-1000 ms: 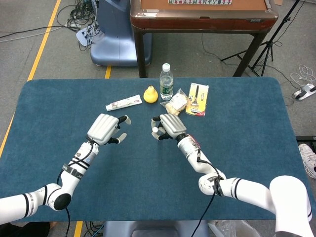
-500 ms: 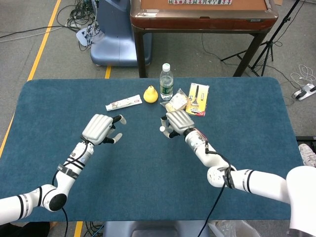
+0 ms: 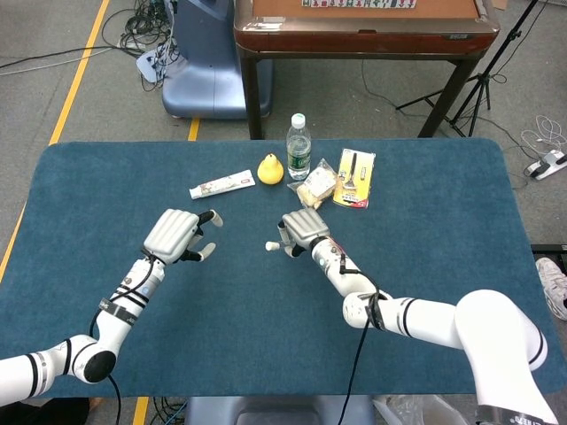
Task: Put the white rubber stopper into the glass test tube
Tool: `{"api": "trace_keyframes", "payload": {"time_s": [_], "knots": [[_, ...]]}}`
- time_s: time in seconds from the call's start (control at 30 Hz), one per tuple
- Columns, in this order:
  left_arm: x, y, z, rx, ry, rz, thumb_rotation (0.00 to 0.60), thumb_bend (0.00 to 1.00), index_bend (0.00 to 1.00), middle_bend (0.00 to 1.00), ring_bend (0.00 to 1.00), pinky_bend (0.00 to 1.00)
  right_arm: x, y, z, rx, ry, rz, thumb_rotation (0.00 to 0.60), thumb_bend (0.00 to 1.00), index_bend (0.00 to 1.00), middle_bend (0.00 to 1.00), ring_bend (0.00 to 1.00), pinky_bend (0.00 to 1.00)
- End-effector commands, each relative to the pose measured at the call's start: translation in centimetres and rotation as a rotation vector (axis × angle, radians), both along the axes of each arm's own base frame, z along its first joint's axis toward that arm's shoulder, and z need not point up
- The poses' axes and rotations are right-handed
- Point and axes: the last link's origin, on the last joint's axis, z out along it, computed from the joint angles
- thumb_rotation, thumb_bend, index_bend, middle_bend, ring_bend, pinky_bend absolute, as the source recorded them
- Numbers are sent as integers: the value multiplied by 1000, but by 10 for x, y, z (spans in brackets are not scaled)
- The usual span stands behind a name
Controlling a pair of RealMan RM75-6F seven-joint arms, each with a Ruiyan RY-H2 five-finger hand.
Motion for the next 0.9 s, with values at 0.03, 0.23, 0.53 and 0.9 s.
{"api": "trace_keyframes", "payload": {"time_s": [0.03, 0.23, 0.53, 0.9], "knots": [[-1, 0, 0, 0, 1, 1, 600, 296, 378, 1000, 1000, 1000, 4, 1, -10, 17, 3, 3, 600, 421, 847, 1000, 1000, 1000], [-3, 0, 0, -6, 6, 10, 600, 296, 376, 1000, 1000, 1000, 5, 2, -25, 24, -4, -1, 600, 367, 658, 1000, 1000, 1000], [-8, -3, -3, -16, 16, 19, 600, 296, 374, 1000, 1000, 1000, 5, 3, -37, 38, -9, -7, 600, 365, 441, 1000, 1000, 1000], [-7, -5, -2, -14, 13, 16, 600, 296, 374, 1000, 1000, 1000, 4, 5, -40, 53, 0, -5, 600, 365, 383, 1000, 1000, 1000]]}}
